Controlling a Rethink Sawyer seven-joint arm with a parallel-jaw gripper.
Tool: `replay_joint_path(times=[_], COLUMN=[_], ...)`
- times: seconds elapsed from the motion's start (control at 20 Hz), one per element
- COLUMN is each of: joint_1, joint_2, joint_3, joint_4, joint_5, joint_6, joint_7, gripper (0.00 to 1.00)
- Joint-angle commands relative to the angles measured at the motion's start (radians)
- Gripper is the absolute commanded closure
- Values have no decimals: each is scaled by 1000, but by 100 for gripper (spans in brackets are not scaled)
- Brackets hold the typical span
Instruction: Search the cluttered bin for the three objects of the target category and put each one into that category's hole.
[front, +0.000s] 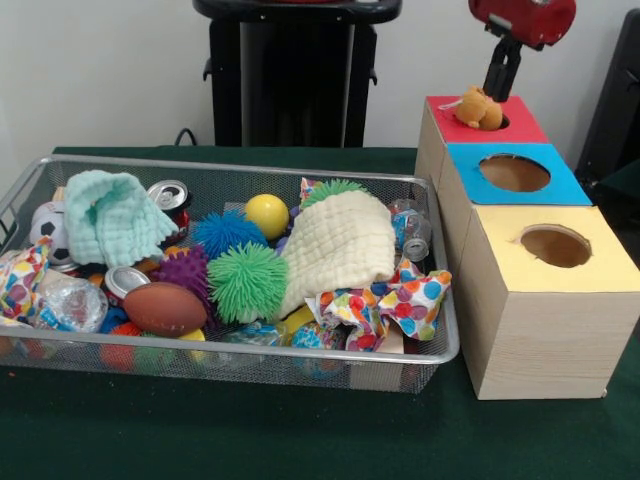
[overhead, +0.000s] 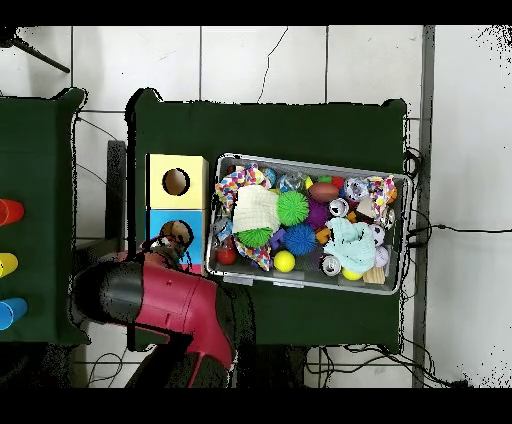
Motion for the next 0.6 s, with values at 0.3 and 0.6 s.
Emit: replay_joint_path(times=[0.3, 0.6], joint_1=[-82, -30], joint_2=[-40, 27], joint_3=[93, 55], joint_4=[37, 77], joint_5=[-32, -50], joint_6=[136, 201], joint_7=[62, 156], gripper=[100, 100])
